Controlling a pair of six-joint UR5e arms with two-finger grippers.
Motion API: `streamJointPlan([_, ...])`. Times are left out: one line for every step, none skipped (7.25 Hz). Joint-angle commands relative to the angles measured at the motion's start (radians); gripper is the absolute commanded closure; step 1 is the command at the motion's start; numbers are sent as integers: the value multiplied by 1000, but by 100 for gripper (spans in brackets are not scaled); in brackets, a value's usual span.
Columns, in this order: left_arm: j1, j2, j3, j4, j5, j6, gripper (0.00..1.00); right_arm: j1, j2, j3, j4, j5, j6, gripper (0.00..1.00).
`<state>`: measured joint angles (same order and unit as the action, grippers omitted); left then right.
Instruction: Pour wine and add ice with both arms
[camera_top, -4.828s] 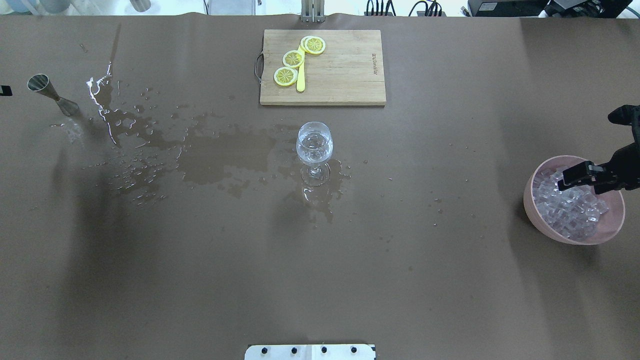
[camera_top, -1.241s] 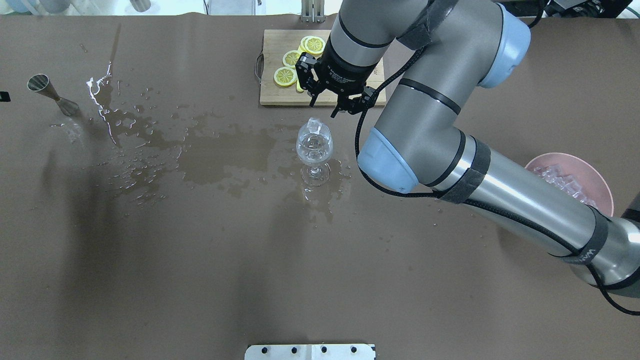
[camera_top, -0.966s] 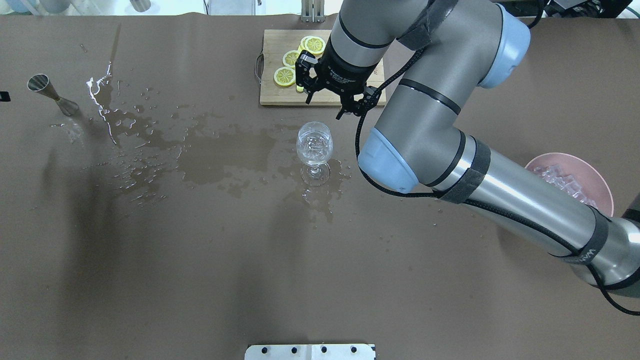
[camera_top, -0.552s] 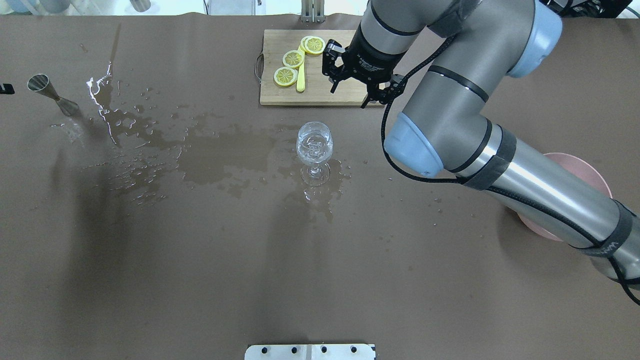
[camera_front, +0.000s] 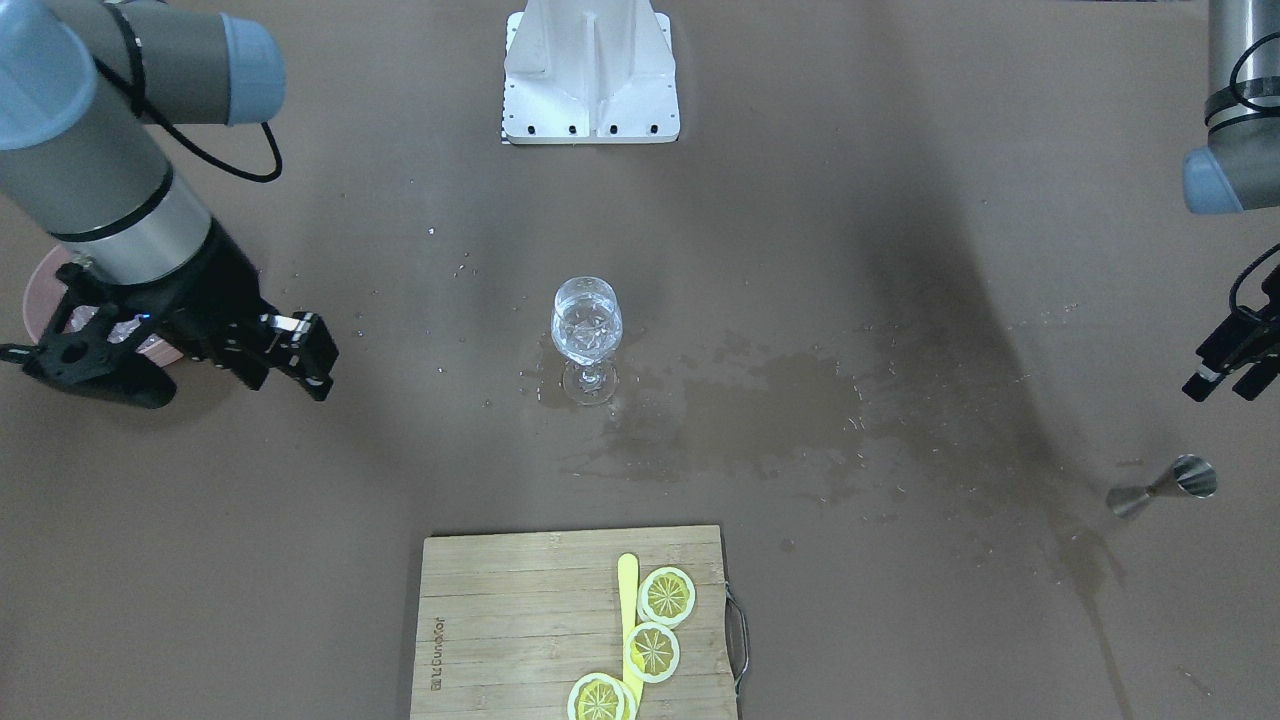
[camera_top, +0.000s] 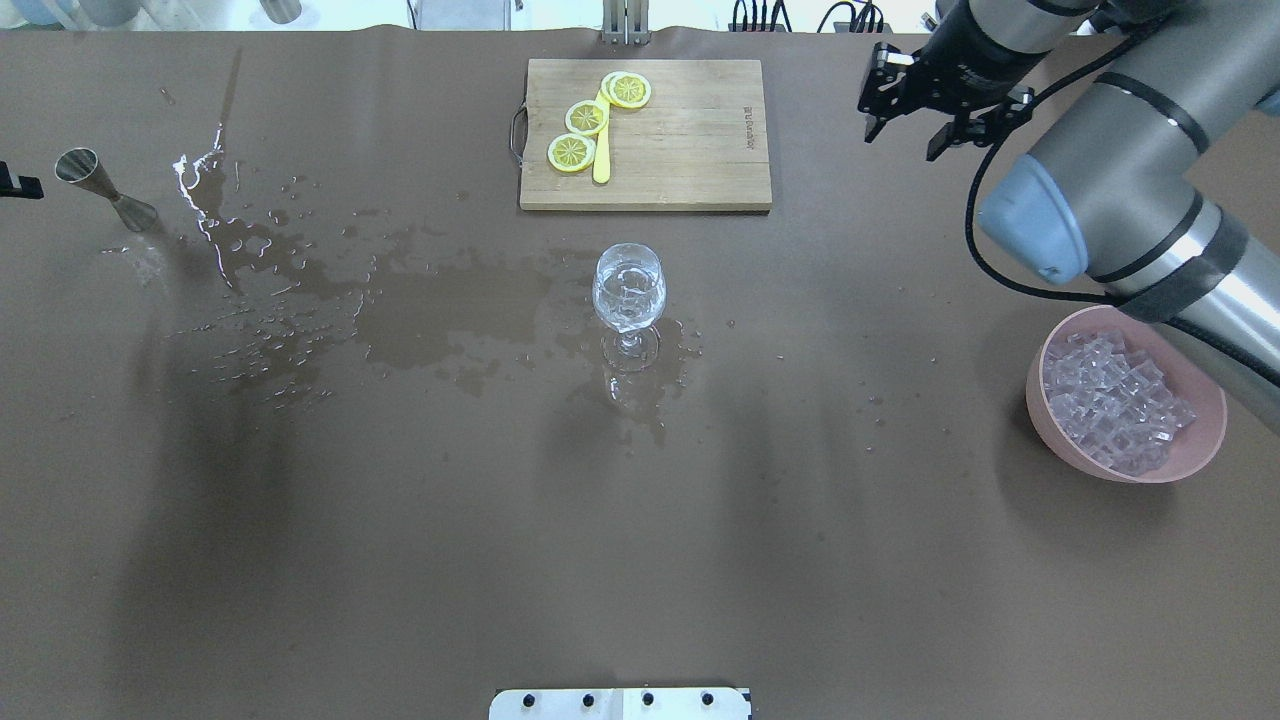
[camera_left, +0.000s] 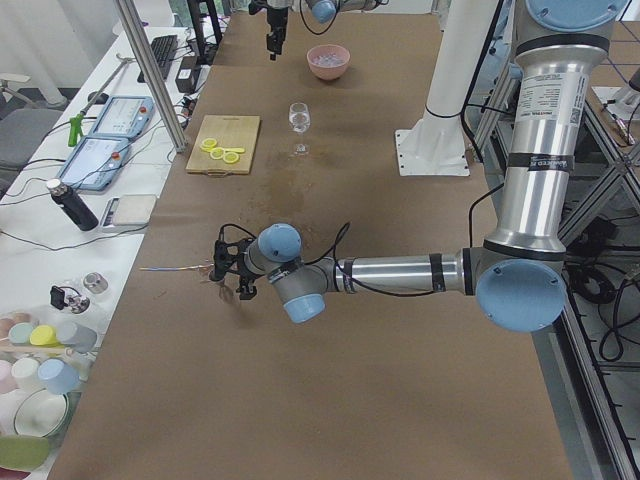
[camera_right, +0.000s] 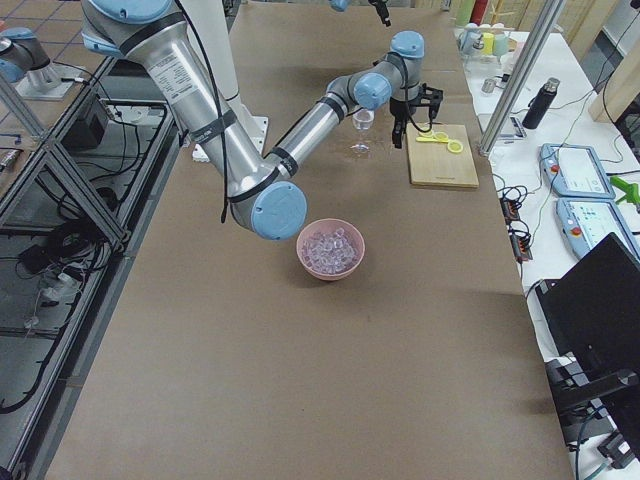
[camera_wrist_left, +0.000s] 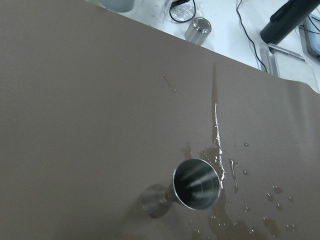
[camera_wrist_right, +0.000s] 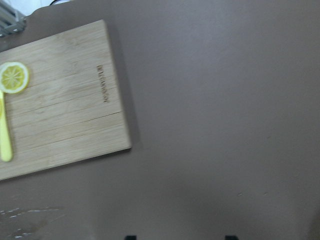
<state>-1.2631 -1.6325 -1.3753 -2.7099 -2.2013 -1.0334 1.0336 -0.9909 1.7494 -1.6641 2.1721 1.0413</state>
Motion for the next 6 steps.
streamJointPlan([-24, 49, -91, 179, -49, 286, 2, 95, -104, -5, 1, -11, -214, 0])
streamJointPlan([-82, 49, -129, 334, -52, 485, 2, 132, -135, -24, 1, -9, -315, 0])
streamJointPlan([-135, 46, -158, 486, -54, 679, 2, 195, -149, -57, -2, 1, -430, 0])
streamJointPlan([-168, 36, -181, 625, -54, 819, 2, 239, -175, -100, -2, 6, -574, 0])
streamJointPlan([-176, 34, -221, 727, -58, 876, 2, 288, -201, -129, -2, 14, -718, 0])
streamJointPlan([-182, 40, -304, 834, -98, 877, 2, 340, -237, -161, 0, 18, -860, 0])
